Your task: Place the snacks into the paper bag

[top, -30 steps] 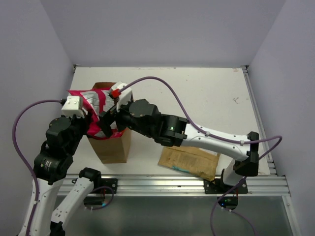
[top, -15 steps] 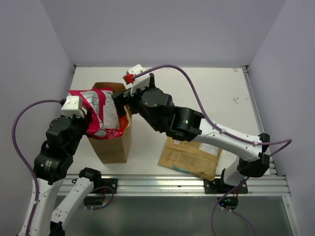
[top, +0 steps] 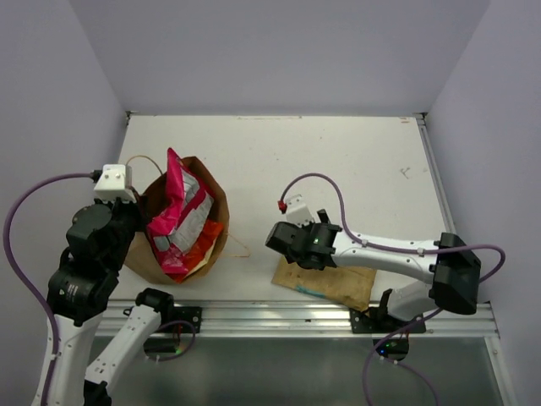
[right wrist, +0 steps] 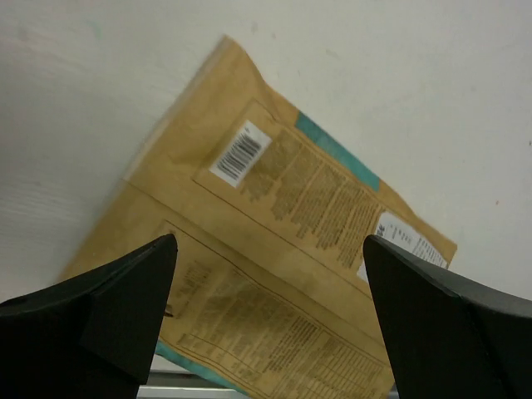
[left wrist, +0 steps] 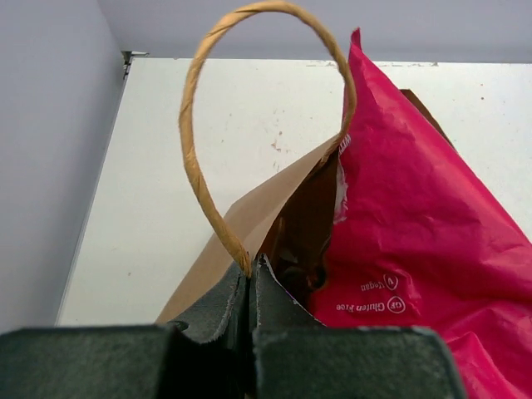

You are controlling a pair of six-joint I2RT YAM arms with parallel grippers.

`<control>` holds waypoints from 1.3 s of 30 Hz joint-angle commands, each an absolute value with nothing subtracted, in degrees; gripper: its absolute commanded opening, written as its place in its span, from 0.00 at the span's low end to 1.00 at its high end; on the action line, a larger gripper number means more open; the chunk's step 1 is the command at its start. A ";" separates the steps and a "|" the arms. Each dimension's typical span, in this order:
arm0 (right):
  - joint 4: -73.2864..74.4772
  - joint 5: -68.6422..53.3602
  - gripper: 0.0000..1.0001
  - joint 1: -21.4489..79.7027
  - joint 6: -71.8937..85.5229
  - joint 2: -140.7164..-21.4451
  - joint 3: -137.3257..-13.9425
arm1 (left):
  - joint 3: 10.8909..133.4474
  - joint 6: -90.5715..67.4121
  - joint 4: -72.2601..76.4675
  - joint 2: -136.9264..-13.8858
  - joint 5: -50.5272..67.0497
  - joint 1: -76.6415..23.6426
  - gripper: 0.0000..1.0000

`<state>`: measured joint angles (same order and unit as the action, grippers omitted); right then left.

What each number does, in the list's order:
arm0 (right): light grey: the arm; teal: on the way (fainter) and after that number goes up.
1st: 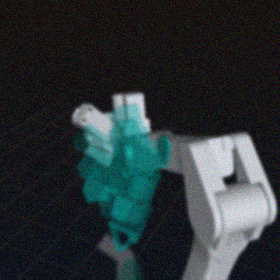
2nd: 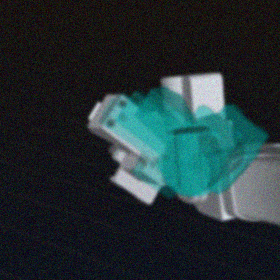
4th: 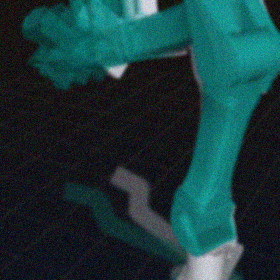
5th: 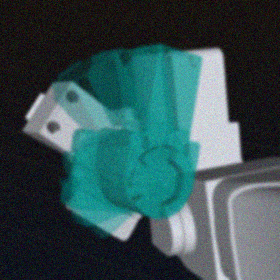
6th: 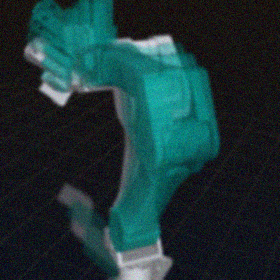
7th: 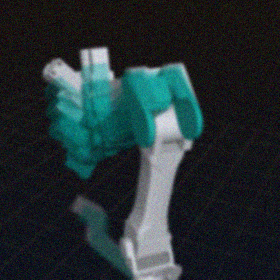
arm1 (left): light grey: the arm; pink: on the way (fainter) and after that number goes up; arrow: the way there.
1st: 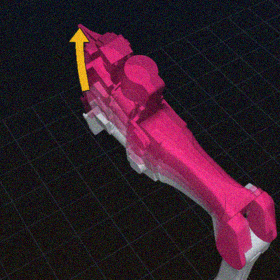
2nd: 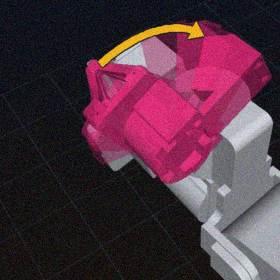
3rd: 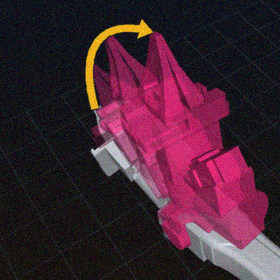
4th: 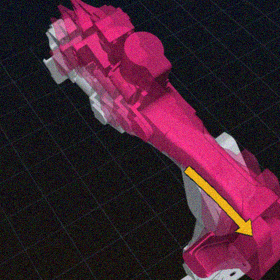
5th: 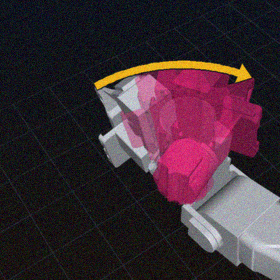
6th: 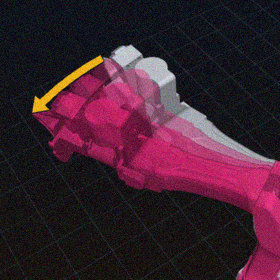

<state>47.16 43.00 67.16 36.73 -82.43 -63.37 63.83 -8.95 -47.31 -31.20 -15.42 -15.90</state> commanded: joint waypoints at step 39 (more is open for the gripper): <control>46.36 39.83 0.00 58.27 25.16 -74.27 -89.49 | 61.17 -9.05 -41.13 -31.73 -17.23 -16.17 0.00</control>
<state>50.37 36.01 57.84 34.37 -81.10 -73.52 61.69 -8.91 -44.16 -31.90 -16.23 -15.90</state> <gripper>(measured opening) 0.029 0.016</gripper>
